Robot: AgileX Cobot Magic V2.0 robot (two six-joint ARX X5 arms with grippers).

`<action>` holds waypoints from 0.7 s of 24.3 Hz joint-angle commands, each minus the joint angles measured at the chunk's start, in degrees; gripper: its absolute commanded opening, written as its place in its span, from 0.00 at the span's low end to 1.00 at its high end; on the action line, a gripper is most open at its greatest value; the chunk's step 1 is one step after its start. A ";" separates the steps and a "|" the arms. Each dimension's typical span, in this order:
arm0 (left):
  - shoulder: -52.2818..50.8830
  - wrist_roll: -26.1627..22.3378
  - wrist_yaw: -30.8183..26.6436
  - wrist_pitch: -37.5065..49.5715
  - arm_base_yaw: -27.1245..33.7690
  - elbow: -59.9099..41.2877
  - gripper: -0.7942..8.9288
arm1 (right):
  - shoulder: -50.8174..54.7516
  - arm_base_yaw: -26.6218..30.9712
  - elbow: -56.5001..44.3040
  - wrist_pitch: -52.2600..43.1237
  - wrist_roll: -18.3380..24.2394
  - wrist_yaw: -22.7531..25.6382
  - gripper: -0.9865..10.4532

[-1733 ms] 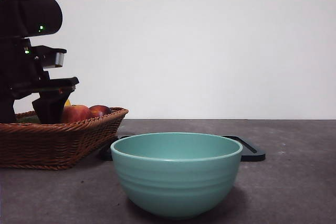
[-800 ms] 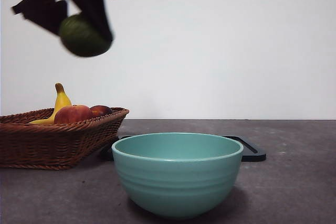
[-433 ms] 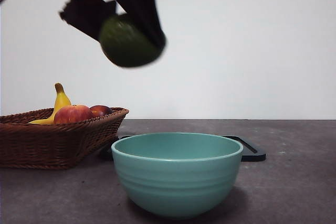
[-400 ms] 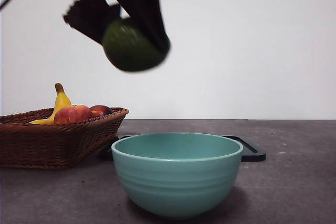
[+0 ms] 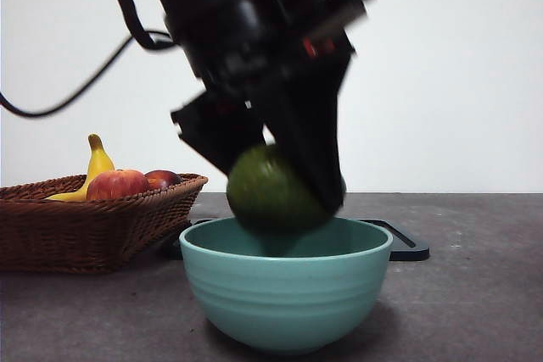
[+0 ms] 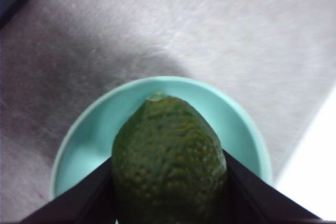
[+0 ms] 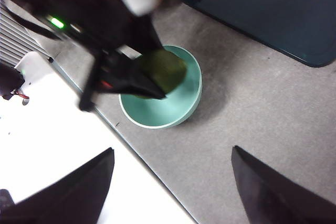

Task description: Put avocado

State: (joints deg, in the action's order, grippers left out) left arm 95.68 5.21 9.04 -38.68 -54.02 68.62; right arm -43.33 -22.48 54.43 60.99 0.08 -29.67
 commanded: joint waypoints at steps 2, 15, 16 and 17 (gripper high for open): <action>3.91 -1.40 -1.75 1.01 -0.87 1.03 0.24 | -0.42 -0.31 1.07 -0.55 0.33 0.11 0.40; 7.56 -1.31 -2.14 1.03 -1.49 1.07 0.41 | -0.42 -0.31 1.07 -0.55 0.33 0.11 0.40; 7.54 -1.16 -2.12 1.01 -1.57 1.11 0.41 | -0.42 -0.31 1.07 -0.55 0.33 0.11 0.40; 7.50 -1.07 -2.12 0.79 -1.57 1.31 0.41 | -0.42 -0.31 1.07 -0.55 0.33 0.11 0.40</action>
State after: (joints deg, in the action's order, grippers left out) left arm 102.24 4.03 7.16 -37.89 -54.85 68.64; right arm -43.33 -22.48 54.43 60.99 0.08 -29.63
